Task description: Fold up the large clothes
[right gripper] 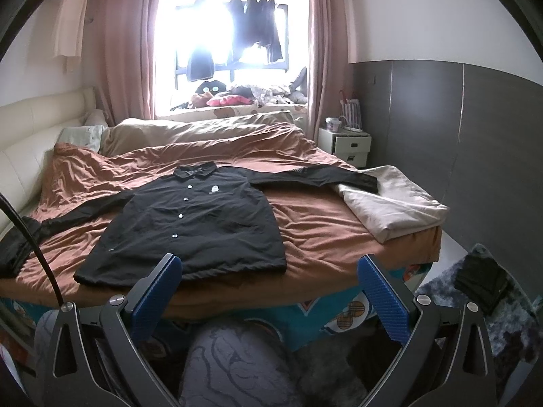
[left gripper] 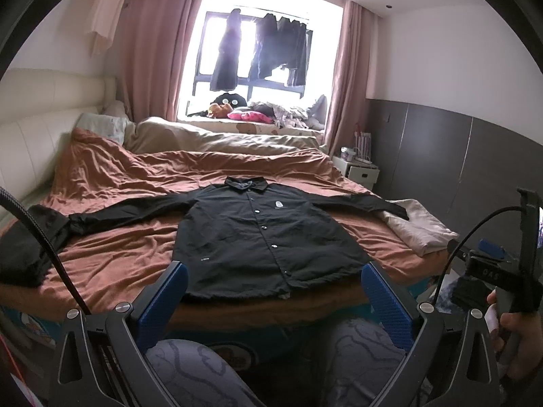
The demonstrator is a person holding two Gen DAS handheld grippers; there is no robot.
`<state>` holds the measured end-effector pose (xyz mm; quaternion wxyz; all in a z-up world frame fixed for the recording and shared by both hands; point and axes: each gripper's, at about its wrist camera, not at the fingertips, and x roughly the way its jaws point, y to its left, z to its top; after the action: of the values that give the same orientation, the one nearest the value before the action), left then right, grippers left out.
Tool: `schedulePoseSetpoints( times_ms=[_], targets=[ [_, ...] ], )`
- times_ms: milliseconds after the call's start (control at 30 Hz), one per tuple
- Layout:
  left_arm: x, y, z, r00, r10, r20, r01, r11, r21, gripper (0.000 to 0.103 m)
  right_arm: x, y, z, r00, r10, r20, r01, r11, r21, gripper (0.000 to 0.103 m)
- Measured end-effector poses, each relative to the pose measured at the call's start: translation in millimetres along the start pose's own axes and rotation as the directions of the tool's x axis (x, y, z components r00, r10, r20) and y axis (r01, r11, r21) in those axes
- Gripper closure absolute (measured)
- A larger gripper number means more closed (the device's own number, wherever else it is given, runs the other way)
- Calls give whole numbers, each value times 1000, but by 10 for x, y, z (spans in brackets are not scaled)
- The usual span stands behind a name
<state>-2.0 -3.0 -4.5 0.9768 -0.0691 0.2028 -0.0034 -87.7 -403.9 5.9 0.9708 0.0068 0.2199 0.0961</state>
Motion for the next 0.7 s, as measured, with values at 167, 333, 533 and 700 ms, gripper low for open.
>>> schedulePoseSetpoints(
  times_ms=[167, 333, 533, 700],
  targets=[
    [-1, 4, 2, 1000, 1, 3, -1, 1000, -5, 0, -14, -4, -6, 1000, -2, 3, 2, 1000, 1, 0],
    [-30, 34, -24, 1000, -1, 6, 1, 1000, -10, 0, -40, -12, -11, 1000, 1, 9, -2, 1000, 6, 0],
    [-57, 55, -62, 1000, -14, 11, 14, 1000, -20, 0, -65, -7, -16, 1000, -1, 5, 1, 1000, 5, 0],
    [-7, 93, -53, 1000, -28, 8, 29, 999, -43, 0, -72, -50, 61, 1000, -23, 1, 23, 1000, 14, 0]
  ],
)
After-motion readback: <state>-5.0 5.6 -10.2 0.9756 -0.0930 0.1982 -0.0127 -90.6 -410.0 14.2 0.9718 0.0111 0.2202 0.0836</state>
